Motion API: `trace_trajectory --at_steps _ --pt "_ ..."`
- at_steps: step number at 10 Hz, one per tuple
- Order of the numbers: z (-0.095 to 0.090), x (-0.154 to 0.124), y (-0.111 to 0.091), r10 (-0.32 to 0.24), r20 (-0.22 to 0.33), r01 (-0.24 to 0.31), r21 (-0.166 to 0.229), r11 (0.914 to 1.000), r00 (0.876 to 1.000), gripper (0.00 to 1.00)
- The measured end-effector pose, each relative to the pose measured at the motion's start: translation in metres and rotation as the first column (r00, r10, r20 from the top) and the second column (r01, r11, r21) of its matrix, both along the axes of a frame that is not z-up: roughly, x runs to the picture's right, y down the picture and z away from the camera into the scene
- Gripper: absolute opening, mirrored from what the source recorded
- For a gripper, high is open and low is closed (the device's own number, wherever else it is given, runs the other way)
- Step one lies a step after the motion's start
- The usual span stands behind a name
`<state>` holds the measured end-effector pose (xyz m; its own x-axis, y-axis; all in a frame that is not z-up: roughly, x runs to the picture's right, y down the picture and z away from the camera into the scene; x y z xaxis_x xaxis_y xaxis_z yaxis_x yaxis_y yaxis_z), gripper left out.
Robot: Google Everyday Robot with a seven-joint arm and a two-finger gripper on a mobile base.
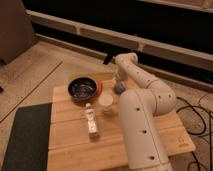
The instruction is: Place the white sponge in the ceramic cup
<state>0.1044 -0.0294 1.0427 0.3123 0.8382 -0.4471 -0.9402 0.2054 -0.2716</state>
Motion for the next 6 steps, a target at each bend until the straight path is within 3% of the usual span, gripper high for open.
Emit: trace_trajectory --at_steps 3,6 --pt "-0.001 -0.003 -0.009 0.011 0.027 -0.011 0.015 0.9998 1.0 0.04" --pt "-0.004 -0.002 -0.016 0.015 0.036 -0.016 0.025 0.9996 0.999 0.0"
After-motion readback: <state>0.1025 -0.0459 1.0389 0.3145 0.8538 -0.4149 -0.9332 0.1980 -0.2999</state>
